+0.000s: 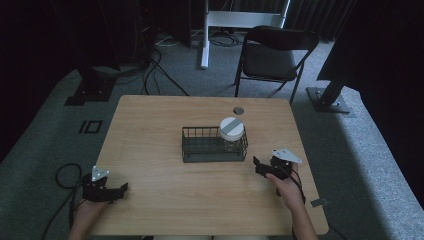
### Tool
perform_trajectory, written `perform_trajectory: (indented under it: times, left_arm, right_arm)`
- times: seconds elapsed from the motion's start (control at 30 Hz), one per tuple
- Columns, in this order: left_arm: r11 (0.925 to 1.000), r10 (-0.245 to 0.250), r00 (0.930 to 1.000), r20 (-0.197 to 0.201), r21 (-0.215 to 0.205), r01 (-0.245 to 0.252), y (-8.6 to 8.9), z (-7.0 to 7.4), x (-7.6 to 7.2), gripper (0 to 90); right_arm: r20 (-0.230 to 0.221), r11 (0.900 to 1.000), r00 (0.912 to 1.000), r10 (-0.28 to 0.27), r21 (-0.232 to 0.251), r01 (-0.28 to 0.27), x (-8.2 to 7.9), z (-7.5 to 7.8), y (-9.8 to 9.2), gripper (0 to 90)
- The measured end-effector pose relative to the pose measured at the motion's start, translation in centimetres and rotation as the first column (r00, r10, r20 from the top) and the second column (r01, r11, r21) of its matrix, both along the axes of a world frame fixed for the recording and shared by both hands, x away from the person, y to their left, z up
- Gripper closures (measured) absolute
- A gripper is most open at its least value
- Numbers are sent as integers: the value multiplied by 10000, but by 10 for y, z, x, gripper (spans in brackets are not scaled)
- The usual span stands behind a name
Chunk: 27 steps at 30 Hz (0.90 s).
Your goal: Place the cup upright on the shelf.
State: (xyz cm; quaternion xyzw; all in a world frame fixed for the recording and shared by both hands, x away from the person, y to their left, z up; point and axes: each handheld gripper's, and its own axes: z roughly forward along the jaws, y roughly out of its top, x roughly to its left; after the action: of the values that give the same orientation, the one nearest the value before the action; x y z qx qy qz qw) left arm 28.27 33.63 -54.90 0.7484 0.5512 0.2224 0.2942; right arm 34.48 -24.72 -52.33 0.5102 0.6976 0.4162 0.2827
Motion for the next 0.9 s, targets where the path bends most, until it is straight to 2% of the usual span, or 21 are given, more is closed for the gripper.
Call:
perform_trajectory:
  times: [0.13,0.33,0.53,0.7,0.9]
  left_arm:
    - [10000,-5,10000,-5,6,5,0,0,0,2]
    - [10000,6,10000,5,-7,-6,0,0,0,1]
    - [10000,-5,10000,-5,5,5,0,0,0,1]
    - [10000,7,10000,4,-7,-7,0,0,0,1]
    - [10000,0,10000,-1,1,0,0,0,0,1]
  right_arm:
    - [-193,9996,9994,-291,-76,289,-1,-5,-5,126]
    - [-384,9951,9954,-882,-480,863,-2,-12,-14,125]
    - [-707,9868,9855,-1544,-611,1502,-2,-17,-22,124]
    - [-960,9805,9784,-1831,-908,1746,-2,-19,-24,125]
    - [-1215,9749,9695,-2129,-926,2024,-1,-24,-25,121]
